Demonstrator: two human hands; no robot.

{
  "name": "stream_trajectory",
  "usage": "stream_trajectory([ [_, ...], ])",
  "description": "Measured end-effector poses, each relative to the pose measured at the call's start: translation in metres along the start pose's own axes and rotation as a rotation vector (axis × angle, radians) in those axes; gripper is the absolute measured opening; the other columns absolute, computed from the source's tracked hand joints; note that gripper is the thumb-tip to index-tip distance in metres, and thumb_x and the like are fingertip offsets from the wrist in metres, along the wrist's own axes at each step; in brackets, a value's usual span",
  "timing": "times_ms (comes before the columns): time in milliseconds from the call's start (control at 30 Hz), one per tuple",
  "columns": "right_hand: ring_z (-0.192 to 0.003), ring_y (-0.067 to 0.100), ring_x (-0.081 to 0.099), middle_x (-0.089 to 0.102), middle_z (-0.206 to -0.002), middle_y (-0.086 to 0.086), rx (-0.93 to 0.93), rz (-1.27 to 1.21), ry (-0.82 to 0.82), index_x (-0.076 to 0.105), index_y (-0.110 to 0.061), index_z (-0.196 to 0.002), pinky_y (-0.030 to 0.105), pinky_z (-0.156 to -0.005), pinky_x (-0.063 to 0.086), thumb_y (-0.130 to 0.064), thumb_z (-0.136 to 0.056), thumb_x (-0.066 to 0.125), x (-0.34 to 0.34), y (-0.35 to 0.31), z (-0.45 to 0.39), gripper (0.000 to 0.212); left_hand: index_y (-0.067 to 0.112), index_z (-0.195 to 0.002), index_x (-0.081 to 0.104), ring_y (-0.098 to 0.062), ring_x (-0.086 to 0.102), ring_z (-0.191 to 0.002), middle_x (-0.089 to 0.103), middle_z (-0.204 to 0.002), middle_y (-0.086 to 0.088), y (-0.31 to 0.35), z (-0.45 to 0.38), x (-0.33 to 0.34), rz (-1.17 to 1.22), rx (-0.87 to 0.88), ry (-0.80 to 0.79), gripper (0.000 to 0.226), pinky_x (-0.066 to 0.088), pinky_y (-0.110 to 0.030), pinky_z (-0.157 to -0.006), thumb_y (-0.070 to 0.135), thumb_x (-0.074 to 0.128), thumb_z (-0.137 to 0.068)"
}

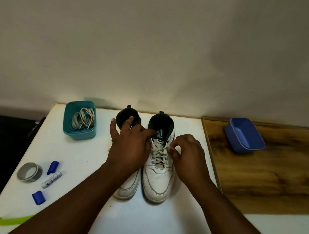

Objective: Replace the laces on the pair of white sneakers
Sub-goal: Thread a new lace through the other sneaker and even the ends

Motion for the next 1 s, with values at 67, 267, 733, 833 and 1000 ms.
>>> stream_trajectory([
  [67, -0.102, 0.020, 0.058, 0.059, -0.112, -0.005, 0.017, 0.036, 0.085, 0.061, -0.033, -0.087, 0.040, -0.088, 0.050, -0.027, -0.094, 0.070, -0.012, 0.008, -0.003, 0.013, 0.046, -0.125, 0.062, -0.030, 0.032, -0.149, 0.068, -0.120, 0.007, -0.002, 0.001, 0.000, -0.003, -0.014, -0.002, 0.035, -0.004, -0.067, -0.117, 0.042, 0.043, -0.096],
  [267, -0.088, 0.018, 0.057, 0.060, -0.103, -0.001, 0.152, -0.112, 0.309, 0.060, -0.022, -0.098, 0.032, -0.069, 0.043, -0.023, -0.102, 0.060, -0.034, 0.029, -0.001, 0.004, 0.044, -0.127, 0.056, -0.029, 0.036, -0.147, 0.070, -0.111, 0.009, 0.003, 0.004, 0.004, -0.013, -0.019, -0.008, 0.032, -0.005, -0.068, -0.117, 0.044, 0.041, -0.100],
  [733, -0.119, 0.028, 0.056, 0.054, -0.130, 0.001, 0.315, -0.219, 0.445, 0.060, -0.033, -0.122, 0.057, -0.100, 0.049, -0.024, -0.099, 0.063, -0.039, 0.042, -0.002, 0.025, 0.038, -0.096, 0.061, -0.007, 0.063, -0.082, 0.064, -0.069, 0.013, -0.006, 0.013, -0.056, 0.211, -0.210, -0.025, 0.020, 0.036, -0.044, -0.108, 0.055, 0.051, -0.099],
  [833, -0.105, 0.016, 0.060, 0.061, -0.113, -0.004, 0.066, -0.345, 0.390, 0.062, -0.028, -0.110, 0.045, -0.087, 0.055, -0.031, -0.097, 0.067, -0.048, 0.002, -0.001, 0.015, 0.029, -0.097, 0.071, -0.012, 0.064, -0.069, 0.065, -0.066, 0.008, -0.002, 0.024, -0.062, 0.929, -0.425, -0.159, 0.017, 0.052, -0.035, -0.075, 0.037, 0.057, -0.102],
  [1000, -0.075, 0.011, 0.061, 0.060, -0.085, -0.012, -0.320, -0.295, -0.130, 0.056, -0.035, -0.112, 0.032, -0.063, 0.054, -0.049, -0.096, 0.064, -0.015, -0.075, 0.024, 0.023, 0.016, -0.114, 0.072, -0.013, 0.064, -0.080, 0.070, -0.080, 0.002, 0.010, 0.034, -0.042, 1.553, -0.692, -0.292, 0.027, 0.053, -0.032, -0.081, 0.020, 0.046, -0.107],
])
Point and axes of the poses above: each hand's wrist, its own z-axis away from the middle knuckle, its own x-axis out of the palm, y = z × x, the point moved 7 cm from there along -z, towards the middle knuckle
